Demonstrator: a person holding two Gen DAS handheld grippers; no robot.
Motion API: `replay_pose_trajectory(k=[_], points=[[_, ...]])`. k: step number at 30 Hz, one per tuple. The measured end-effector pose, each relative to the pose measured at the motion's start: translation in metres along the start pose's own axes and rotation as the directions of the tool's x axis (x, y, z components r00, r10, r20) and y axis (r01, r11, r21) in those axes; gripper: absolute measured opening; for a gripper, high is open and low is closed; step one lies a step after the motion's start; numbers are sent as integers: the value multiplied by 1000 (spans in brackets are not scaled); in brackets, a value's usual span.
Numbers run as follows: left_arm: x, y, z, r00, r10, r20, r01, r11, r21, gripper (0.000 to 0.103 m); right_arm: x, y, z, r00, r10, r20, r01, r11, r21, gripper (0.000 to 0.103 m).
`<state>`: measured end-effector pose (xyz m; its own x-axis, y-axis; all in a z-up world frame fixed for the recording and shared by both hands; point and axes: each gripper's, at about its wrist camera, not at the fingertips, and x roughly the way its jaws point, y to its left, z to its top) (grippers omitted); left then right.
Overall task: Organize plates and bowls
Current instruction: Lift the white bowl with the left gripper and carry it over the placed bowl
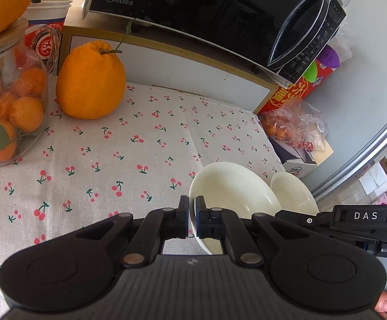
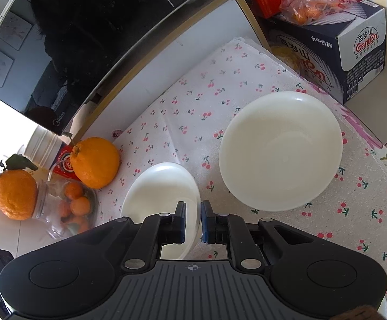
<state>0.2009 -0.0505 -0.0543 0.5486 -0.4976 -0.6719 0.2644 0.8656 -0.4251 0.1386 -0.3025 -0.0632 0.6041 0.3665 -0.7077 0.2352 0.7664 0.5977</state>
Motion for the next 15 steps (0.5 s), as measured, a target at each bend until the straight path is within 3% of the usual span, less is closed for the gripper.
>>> replay_pose_trajectory(k=[15], points=[[-33, -28, -6, 999, -51, 2, 50, 999, 19, 4, -50, -4, -2, 999, 24, 32, -24, 1000, -6, 12]])
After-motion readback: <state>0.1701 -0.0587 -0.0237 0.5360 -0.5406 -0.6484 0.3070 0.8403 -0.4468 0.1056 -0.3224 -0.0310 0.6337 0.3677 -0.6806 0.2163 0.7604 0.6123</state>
